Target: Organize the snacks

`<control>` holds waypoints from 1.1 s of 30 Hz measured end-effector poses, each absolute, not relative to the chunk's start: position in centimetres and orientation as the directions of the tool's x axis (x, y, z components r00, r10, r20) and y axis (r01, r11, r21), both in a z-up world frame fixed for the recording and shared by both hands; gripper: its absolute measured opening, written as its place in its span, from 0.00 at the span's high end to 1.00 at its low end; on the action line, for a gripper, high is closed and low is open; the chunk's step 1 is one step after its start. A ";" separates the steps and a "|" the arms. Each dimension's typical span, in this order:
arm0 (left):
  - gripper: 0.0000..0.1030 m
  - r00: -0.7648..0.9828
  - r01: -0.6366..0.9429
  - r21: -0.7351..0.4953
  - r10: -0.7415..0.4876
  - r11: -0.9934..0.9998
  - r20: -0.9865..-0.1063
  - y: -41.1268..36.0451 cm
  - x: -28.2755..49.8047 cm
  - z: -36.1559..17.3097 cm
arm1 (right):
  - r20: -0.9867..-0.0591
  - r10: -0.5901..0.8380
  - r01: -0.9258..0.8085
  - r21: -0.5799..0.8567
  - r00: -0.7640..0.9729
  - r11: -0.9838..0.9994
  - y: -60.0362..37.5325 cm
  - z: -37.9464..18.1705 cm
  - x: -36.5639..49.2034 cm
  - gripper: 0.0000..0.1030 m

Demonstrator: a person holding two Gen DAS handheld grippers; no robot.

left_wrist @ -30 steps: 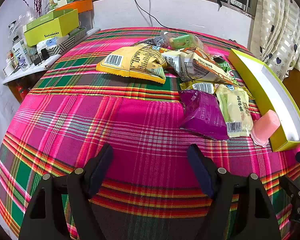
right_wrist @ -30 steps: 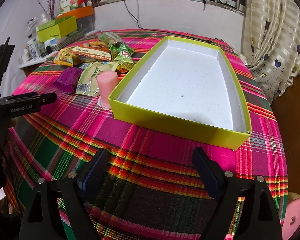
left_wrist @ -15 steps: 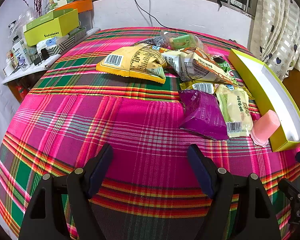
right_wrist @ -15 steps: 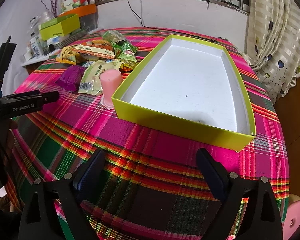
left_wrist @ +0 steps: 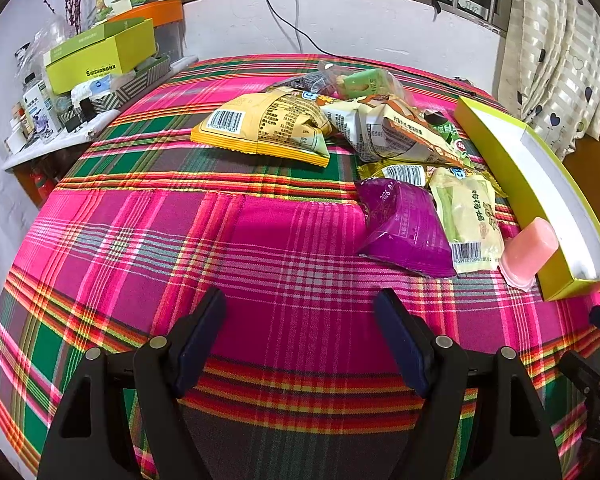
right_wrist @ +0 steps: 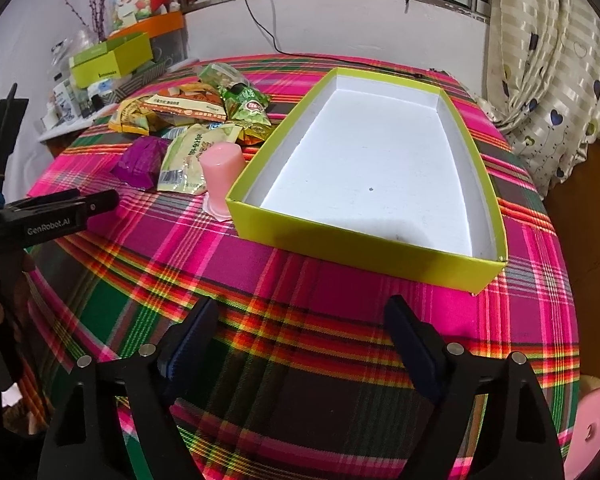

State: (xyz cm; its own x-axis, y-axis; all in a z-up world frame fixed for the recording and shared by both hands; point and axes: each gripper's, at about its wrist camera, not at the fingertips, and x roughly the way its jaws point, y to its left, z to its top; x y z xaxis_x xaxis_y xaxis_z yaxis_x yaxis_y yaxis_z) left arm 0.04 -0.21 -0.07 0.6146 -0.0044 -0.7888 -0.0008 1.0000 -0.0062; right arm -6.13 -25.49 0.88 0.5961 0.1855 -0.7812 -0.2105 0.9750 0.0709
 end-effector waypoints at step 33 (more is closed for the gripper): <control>0.29 0.659 0.060 -0.069 -0.091 0.996 -0.747 -1.5 -0.8 3.4 | -0.690 0.273 -0.321 0.062 0.671 0.945 -21.6 6.7 -5.3 0.31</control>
